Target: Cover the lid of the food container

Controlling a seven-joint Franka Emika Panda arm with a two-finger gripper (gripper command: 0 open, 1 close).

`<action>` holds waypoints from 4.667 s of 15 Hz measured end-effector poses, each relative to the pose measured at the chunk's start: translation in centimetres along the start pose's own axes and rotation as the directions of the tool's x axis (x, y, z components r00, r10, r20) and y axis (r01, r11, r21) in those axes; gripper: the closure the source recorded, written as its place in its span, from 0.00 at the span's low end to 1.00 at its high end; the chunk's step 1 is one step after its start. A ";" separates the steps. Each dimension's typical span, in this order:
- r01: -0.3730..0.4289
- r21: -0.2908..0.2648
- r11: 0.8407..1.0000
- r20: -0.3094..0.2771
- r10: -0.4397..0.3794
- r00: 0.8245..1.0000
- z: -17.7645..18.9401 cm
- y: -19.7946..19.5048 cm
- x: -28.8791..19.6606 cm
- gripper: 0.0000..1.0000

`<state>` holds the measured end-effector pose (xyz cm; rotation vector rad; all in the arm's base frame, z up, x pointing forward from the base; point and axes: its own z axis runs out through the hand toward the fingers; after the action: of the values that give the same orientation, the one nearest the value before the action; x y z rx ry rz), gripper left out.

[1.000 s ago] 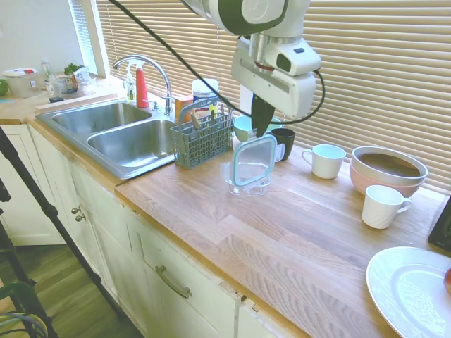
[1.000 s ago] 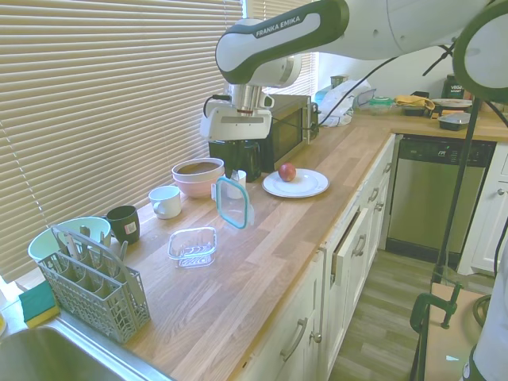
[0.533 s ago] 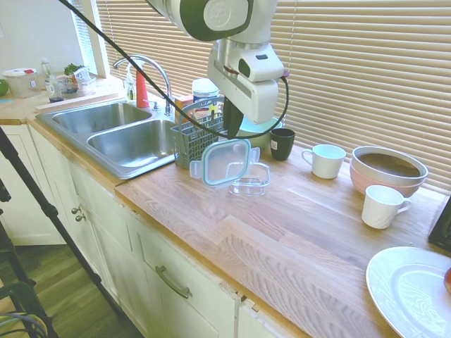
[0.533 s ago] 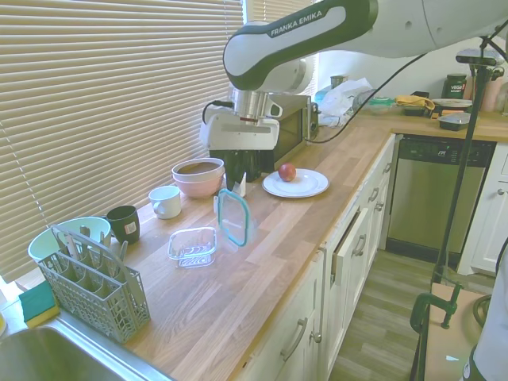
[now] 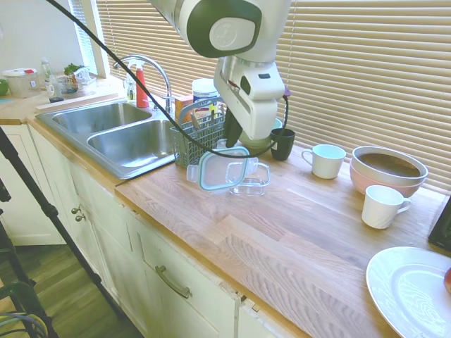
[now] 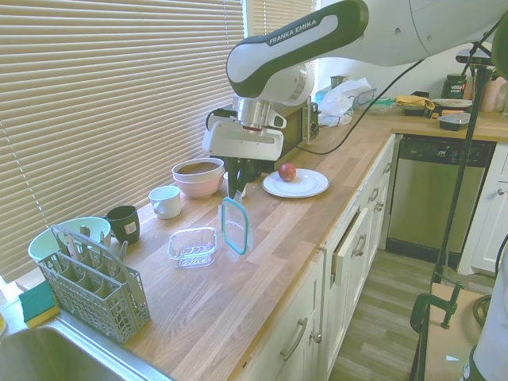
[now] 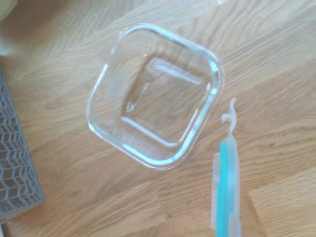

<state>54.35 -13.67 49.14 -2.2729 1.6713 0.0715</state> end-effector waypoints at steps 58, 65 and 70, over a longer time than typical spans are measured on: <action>-0.112 -0.091 0.990 0.002 0.113 0.994 5.8 -16.7 -0.7 1.00; -0.097 -0.107 0.990 0.009 0.098 0.995 7.6 -19.2 -1.5 1.00; -0.095 -0.124 0.988 0.000 0.096 0.995 9.9 -20.4 -2.4 1.00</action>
<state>74.15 -3.21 44.84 -2.2761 1.8197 0.2090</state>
